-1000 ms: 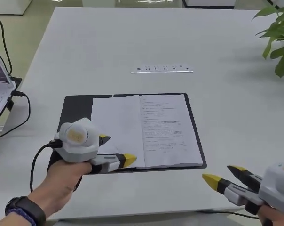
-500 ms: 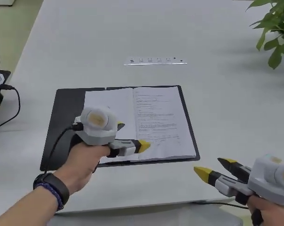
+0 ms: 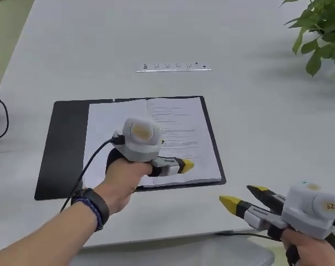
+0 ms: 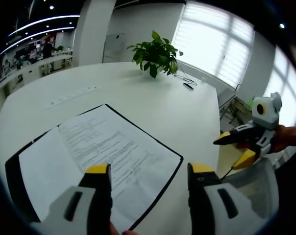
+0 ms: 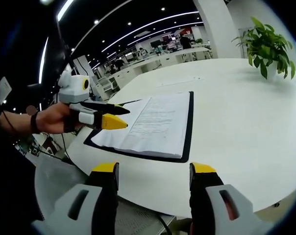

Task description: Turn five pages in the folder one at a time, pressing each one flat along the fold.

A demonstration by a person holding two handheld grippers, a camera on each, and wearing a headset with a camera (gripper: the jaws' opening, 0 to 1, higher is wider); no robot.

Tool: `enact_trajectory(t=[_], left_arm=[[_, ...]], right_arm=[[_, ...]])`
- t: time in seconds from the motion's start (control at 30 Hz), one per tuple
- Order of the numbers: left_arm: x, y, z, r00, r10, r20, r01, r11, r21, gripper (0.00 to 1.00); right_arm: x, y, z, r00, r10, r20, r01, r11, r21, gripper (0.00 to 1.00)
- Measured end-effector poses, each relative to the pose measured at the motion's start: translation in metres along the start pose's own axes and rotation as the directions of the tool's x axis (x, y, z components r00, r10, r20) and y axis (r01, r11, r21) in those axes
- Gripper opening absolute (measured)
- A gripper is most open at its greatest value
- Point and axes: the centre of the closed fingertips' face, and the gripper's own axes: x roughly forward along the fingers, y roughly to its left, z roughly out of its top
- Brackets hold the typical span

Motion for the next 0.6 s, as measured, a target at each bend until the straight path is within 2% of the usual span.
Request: enact_trajectory(t=[0.2,0.3,0.5,0.6], left_arm=[[0.024,-0.01,-0.007,0.9993,-0.011,-0.034,0.012,1.0,0.012,0.63],[0.034,-0.013,-0.007,0.9991,-0.012,-0.04,0.012,1.0,0.005,0.62],[0.058,-0.01,-0.019,0.9958,0.023,-0.088,-0.022,1.0,0.007,0.62],[0.066,-0.01,-0.019,0.9954,0.033,-0.09,-0.032,0.999,0.008,0.62]], right_arm=[[0.0,-0.001,-0.002,0.9999,0.005,-0.009,-0.005,1.0,0.004,0.57],[-0.001,-0.002,-0.002,0.9999,0.008,-0.014,-0.007,1.0,0.005,0.57],[-0.004,-0.009,-0.003,0.9998,0.005,-0.018,-0.005,1.0,0.014,0.57],[-0.006,-0.011,-0.004,0.9998,0.005,-0.022,-0.005,1.0,0.018,0.57]])
